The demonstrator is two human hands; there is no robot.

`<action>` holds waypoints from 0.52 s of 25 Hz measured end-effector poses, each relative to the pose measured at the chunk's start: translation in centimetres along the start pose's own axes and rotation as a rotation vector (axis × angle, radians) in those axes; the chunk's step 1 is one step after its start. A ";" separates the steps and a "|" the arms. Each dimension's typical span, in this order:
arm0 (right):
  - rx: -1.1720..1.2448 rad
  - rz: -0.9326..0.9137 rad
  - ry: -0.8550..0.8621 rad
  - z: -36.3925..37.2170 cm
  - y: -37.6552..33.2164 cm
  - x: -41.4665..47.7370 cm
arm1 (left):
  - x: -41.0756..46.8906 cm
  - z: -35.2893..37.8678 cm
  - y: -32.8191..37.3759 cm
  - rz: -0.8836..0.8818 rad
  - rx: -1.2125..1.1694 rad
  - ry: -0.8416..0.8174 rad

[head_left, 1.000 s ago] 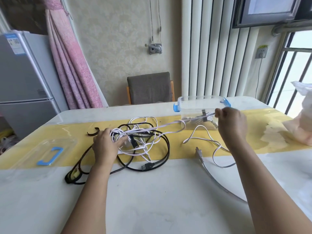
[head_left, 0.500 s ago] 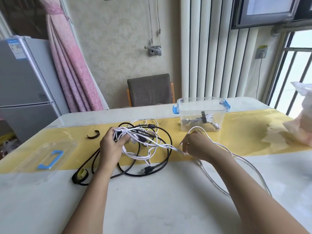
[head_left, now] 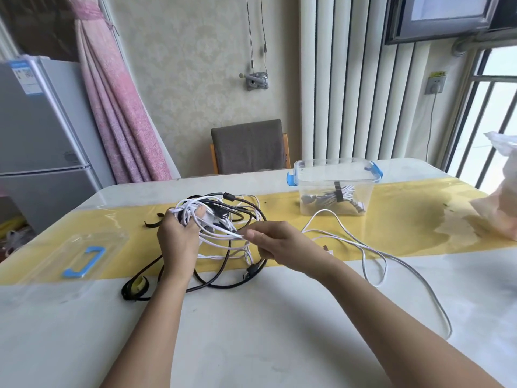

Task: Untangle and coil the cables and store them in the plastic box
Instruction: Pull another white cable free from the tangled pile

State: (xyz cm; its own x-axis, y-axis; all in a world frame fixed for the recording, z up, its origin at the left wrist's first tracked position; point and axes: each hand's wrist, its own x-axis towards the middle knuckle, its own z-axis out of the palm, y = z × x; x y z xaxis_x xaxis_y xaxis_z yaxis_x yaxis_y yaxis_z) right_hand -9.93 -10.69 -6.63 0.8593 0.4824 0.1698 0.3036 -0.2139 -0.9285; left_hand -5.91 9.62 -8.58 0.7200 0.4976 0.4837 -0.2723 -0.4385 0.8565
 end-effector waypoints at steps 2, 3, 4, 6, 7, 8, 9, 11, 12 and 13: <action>0.105 -0.008 -0.027 -0.3 -0.4 -0.1 | 0.0 -0.1 0.5 0.012 0.016 -0.016; 0.131 0.013 -0.047 -0.9 -0.4 -0.2 | 0.0 -0.2 0.6 0.011 0.027 -0.010; 0.144 0.053 -0.081 -1.7 -0.2 -0.3 | -0.1 -0.3 0.7 0.011 0.032 0.005; 0.096 0.156 -0.155 -3.6 0.3 -0.9 | 0.1 -0.4 0.3 -0.012 -0.023 0.050; -0.023 0.195 -0.172 -4.5 0.7 -1.1 | 0.4 -0.4 0.1 -0.044 -0.079 0.092; -0.199 0.231 -0.180 -5.1 1.1 -1.3 | 0.7 -0.5 -0.1 -0.088 -0.141 0.145; -0.373 0.254 -0.184 -5.2 1.5 -1.4 | 1.1 -0.7 -0.3 -0.136 -0.204 0.203; -0.574 0.232 -0.119 -4.3 2.2 -1.0 | 1.7 -1.1 -0.5 -0.207 -0.322 0.277; -0.618 0.181 -0.020 -3.6 2.4 -0.7 | 1.9 -1.2 -0.5 -0.225 -0.351 0.292; -0.659 0.113 0.106 -2.8 2.6 -0.3 | 2.0 -1.2 -0.6 -0.229 -0.367 0.296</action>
State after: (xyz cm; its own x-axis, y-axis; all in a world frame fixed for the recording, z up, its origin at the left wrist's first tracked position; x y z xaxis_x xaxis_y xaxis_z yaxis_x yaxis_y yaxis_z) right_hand -8.25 -13.83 -8.19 0.9260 0.3478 0.1467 0.3683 -0.7475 -0.5528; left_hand -5.12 11.73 -7.89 0.5909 0.7632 0.2616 -0.3732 -0.0289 0.9273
